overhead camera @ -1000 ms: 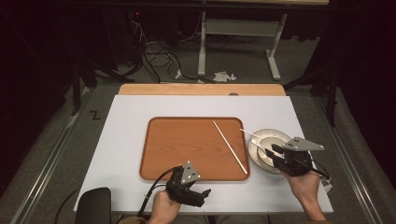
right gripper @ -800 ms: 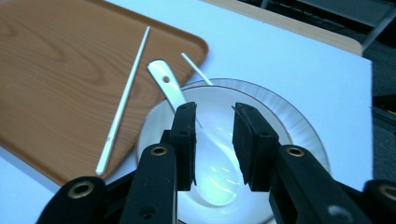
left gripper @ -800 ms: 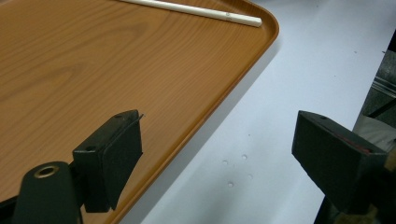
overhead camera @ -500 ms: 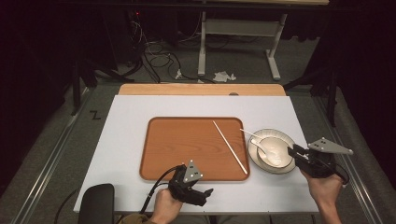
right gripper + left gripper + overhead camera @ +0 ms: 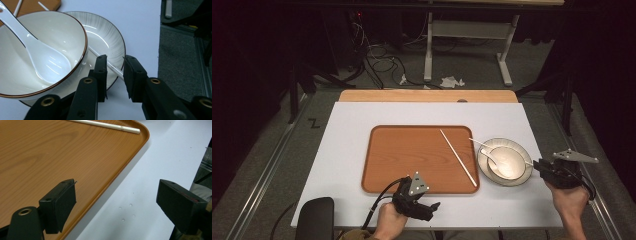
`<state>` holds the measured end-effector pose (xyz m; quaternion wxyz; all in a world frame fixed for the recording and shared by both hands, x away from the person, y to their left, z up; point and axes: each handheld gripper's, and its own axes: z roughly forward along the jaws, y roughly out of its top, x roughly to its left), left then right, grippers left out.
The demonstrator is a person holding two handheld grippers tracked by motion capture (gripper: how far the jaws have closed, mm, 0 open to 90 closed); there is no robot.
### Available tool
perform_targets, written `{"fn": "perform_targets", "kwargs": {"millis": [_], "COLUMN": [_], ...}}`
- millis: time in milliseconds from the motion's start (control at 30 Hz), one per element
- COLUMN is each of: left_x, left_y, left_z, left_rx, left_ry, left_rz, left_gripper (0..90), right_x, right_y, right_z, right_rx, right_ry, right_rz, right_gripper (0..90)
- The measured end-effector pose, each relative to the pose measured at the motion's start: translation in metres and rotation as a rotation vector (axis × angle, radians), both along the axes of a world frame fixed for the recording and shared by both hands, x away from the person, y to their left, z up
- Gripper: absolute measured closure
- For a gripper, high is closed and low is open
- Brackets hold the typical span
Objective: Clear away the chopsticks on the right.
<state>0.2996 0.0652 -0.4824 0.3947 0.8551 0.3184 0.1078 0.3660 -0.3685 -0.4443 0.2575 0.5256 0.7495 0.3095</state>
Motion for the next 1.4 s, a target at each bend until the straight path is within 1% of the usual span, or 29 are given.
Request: {"fn": "perform_targets", "kwargs": {"millis": [200, 300, 400, 500, 767, 900, 933, 967, 1000, 1033, 1233, 1400], "left_x": [0.0, 0.0, -0.001, -0.002, -0.004, -0.005, -0.005, -0.005, -0.006, -0.006, -0.008, -0.01], "left_y": [0.0, 0.002, 0.002, 0.004, 0.008, 0.011, 0.011, 0.012, 0.012, 0.013, 0.015, 0.017], "left_z": [-0.001, -0.001, 0.0, -0.001, -0.002, -0.001, -0.001, -0.001, -0.001, -0.001, -0.002, -0.002], "left_rx": [0.005, 0.005, 0.003, 0.005, 0.007, 0.004, 0.003, 0.004, 0.005, 0.005, 0.01, 0.01], "left_ry": [0.006, 0.006, 0.006, 0.009, 0.013, 0.011, 0.011, 0.011, 0.01, 0.01, 0.015, 0.014], "left_rz": [0.001, 0.006, 0.01, 0.018, 0.038, 0.052, 0.055, 0.057, 0.061, 0.063, 0.074, 0.089], "left_gripper": [16.4, 16.4, 16.4, 16.4, 16.4, 16.4, 16.4, 16.4, 16.4, 16.4, 16.4, 16.4], "right_x": [0.009, 0.013, 0.016, 0.022, 0.033, 0.036, 0.039, 0.041, 0.042, 0.043, 0.05, 0.055], "right_y": [0.001, 0.003, 0.005, 0.006, 0.009, 0.01, 0.008, 0.007, 0.007, 0.006, 0.009, 0.008], "right_z": [-0.009, -0.011, -0.011, -0.014, -0.018, -0.018, -0.02, -0.022, -0.022, -0.022, -0.026, -0.027], "right_rx": [-0.012, -0.044, -0.055, -0.087, -0.113, -0.111, -0.076, -0.055, -0.041, -0.038, -0.057, -0.056], "right_ry": [0.044, 0.059, 0.06, 0.072, 0.093, 0.103, 0.109, 0.113, 0.117, 0.123, 0.142, 0.151], "right_rz": [0.004, 0.004, 0.006, 0.015, 0.043, 0.047, 0.065, 0.076, 0.076, 0.075, 0.091, 0.088], "right_gripper": [70.9, 69.8, 69.4, 68.3, 66.8, 66.8, 68.0, 68.2, 69.2, 70.3, 77.6, 83.4]}}
